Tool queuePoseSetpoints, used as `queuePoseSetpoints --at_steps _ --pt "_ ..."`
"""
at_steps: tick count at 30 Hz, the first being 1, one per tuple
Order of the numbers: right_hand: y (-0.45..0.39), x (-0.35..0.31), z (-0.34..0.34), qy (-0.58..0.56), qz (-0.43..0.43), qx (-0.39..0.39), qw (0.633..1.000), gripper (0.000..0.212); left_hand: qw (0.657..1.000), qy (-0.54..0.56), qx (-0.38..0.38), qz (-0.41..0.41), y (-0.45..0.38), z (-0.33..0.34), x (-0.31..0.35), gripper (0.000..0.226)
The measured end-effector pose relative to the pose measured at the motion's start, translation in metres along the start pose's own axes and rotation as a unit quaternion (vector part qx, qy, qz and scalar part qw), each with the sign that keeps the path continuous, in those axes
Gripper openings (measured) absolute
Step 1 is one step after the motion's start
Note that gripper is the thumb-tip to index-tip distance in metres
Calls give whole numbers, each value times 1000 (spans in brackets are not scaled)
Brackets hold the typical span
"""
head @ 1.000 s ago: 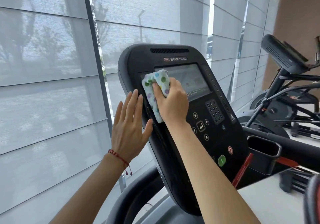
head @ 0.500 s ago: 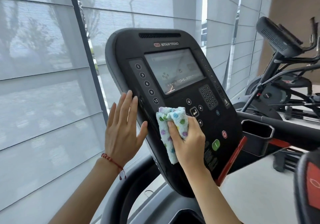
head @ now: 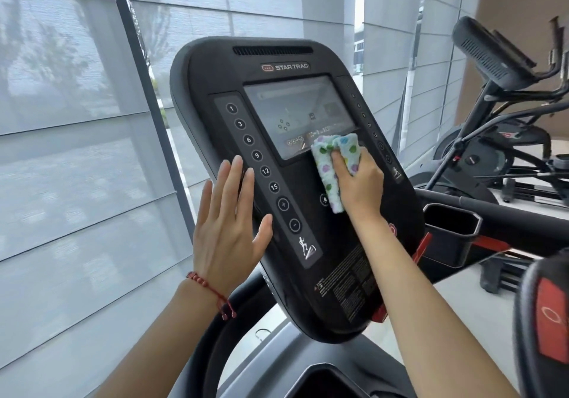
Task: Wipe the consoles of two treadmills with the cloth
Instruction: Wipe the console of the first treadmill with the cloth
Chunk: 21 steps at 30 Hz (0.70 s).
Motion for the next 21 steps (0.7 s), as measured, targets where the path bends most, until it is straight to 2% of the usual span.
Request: queuePoseSetpoints --at_steps 5,10,12,16,21 --pt "6 -5 -1 7 15 4 1000 33 1000 -16 -15 -3 0 1 2 57" --pt "59 -42 5 -15 -100 -28 994 37 1000 -18 -14 -7 0 2 4 57" --pt "65 -44 5 -32 -119 -32 992 36 1000 -20 -7 -7 0 1 4 56" --pt "43 -25 3 -66 -92 -33 993 33 999 -19 8 46 -2 -3 10 48" --pt "-13 22 -12 -27 -10 3 1000 29 988 -34 3 148 -12 -3 8 44"
Point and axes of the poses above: each hand's wrist, its own y-axis away from the middle knuckle, its own z-axis out of the palm, x = y × z, the point moved 8 cm from there along -y, towards the middle knuckle, and after that the axes turned 5 degrees about -y, right-handed, at the moved point
